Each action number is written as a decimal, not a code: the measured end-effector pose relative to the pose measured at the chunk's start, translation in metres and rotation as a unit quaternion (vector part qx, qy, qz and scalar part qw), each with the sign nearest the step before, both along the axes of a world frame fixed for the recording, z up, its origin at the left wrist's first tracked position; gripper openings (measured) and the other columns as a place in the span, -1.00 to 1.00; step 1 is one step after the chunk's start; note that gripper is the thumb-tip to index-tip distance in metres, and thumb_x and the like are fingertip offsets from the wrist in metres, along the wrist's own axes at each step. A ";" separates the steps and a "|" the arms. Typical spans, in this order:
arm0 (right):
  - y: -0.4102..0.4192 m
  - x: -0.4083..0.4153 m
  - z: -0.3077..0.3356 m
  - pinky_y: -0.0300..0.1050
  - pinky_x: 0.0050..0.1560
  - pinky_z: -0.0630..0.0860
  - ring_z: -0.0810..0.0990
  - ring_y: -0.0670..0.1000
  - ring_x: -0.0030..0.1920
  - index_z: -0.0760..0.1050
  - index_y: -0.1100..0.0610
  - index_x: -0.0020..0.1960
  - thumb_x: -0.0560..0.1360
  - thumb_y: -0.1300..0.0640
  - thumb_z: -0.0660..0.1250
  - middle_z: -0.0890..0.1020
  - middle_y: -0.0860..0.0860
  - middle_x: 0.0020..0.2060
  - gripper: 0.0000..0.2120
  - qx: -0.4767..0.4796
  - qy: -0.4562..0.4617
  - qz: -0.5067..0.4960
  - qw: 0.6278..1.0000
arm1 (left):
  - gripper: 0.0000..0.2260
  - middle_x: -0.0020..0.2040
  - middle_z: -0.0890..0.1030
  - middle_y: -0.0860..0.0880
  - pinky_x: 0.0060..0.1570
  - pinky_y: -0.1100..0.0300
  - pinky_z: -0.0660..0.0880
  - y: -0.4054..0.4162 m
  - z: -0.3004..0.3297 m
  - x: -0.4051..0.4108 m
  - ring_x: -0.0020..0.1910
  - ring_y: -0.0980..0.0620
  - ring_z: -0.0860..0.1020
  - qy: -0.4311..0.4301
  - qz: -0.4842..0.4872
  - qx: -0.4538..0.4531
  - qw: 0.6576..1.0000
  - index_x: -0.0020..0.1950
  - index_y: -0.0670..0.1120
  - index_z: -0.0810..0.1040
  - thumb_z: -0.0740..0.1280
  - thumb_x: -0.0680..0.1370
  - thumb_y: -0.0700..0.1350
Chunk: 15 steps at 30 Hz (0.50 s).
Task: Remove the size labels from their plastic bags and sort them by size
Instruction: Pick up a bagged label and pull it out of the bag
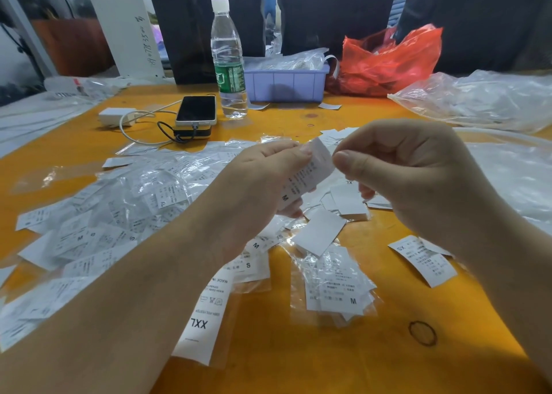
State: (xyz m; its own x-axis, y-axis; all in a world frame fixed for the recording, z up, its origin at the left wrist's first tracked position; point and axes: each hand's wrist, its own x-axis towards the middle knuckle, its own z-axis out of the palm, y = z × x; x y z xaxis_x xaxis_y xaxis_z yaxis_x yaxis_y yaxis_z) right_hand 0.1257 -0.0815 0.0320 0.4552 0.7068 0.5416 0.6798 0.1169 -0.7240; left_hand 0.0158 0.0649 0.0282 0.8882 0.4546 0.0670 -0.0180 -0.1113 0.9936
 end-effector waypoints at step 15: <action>0.004 -0.003 -0.005 0.09 -0.27 0.53 0.54 0.02 -0.35 0.64 0.02 -0.15 0.46 0.17 0.38 0.63 0.02 -0.34 -0.91 -0.025 -0.008 -0.041 0.999 | -0.81 -0.26 0.68 0.03 -0.36 0.37 0.49 -0.001 0.005 -0.006 -0.34 0.19 0.59 -0.002 -0.035 0.115 0.993 -0.04 -0.12 0.63 0.26 0.61 -0.07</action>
State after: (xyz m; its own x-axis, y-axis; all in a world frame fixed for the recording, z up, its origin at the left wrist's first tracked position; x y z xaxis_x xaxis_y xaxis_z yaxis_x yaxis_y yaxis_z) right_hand 0.1230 -0.0774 0.0271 0.5040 0.6941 0.5140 0.6971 0.0244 -0.7165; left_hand 0.0095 0.0641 0.0331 0.9162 0.3650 0.1653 -0.0369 -0.3338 0.9419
